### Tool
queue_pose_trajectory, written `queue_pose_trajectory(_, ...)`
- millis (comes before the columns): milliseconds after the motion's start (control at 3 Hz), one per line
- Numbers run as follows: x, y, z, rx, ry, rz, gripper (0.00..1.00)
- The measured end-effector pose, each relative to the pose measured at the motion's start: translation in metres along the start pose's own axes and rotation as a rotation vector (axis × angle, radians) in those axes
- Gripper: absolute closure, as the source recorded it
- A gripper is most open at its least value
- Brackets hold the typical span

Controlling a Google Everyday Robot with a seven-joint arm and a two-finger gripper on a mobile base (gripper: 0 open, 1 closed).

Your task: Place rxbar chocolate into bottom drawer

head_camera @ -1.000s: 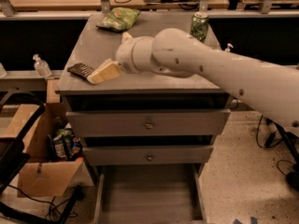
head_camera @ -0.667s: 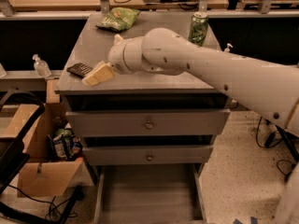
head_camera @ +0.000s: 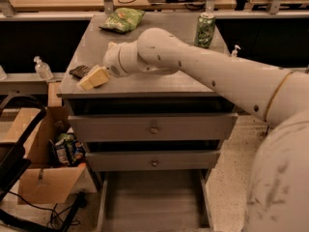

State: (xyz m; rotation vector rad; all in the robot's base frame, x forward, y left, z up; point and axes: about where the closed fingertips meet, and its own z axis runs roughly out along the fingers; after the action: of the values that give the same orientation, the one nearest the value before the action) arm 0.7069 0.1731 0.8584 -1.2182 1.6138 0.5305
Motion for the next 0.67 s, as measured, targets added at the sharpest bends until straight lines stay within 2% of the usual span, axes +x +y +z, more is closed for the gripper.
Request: queue_pose_trajectory(667,0.0087,0.0071,0.0170,-0.083,0.026,0.062,0.00)
